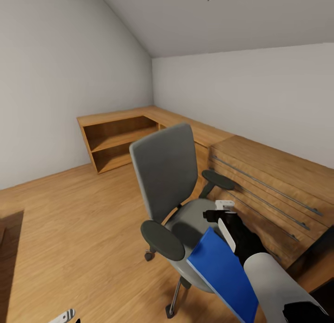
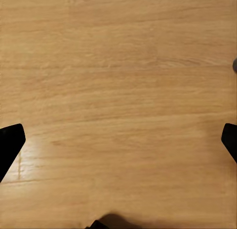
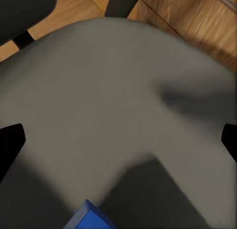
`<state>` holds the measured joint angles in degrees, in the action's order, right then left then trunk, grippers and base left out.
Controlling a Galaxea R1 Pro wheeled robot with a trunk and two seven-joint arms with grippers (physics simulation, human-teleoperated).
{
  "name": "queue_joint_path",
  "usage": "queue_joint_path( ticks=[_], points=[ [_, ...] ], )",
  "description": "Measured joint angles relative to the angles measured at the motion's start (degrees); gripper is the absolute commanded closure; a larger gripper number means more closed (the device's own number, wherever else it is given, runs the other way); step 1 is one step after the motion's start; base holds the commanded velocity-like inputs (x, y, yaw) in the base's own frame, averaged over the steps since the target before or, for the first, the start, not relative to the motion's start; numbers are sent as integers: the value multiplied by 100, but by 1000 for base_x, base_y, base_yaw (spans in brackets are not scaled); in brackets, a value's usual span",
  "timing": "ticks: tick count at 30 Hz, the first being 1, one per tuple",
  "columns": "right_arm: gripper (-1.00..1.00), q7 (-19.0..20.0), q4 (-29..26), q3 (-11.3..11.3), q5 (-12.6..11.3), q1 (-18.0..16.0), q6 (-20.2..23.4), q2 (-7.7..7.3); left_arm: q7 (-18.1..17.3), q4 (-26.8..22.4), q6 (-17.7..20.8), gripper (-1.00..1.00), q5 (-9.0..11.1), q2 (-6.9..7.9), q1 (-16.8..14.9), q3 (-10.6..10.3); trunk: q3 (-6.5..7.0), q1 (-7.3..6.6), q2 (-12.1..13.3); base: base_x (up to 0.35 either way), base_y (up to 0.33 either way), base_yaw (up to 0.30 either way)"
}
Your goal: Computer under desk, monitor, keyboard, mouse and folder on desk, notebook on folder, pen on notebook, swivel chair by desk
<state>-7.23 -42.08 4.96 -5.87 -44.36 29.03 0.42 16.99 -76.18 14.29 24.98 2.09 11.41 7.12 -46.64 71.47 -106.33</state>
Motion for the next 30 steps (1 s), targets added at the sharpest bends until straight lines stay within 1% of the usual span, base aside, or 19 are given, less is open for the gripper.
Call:
queue_joint_path(
  ticks=[21,24,25,26,27,28,30],
  points=[
    [-100,-8,-97,-4,9,3,35,-7,0,11,0,-100,-1,0,0,-13,377,-461,842,0,0,0],
    [-100,-9,-302,-13,10,72,172,-32,0,11,0,-100,-1,0,0,-13,431,-527,963,0,0,0],
    [-100,-8,-502,-17,5,172,284,-67,0,11,0,-100,-1,0,0,-13,449,-549,1003,0,0,0],
    [-100,-7,-1120,-39,-43,482,516,-124,0,10,-1,-100,-1,0,1,-12,466,-571,1043,0,0,0],
    [-100,-11,-1516,-79,-122,680,642,-144,0,11,-1,-100,-1,0,1,-12,484,-593,1083,0,0,0],
    [-100,-13,-1690,-110,-164,768,700,-150,0,11,-1,-100,-1,0,1,-12,503,-615,1123,0,0,0],
    [-100,-16,-1988,-204,-259,919,822,-158,-3,11,0,-100,-1,0,1,-12,503,-616,1125,0,0,0]
  ],
)
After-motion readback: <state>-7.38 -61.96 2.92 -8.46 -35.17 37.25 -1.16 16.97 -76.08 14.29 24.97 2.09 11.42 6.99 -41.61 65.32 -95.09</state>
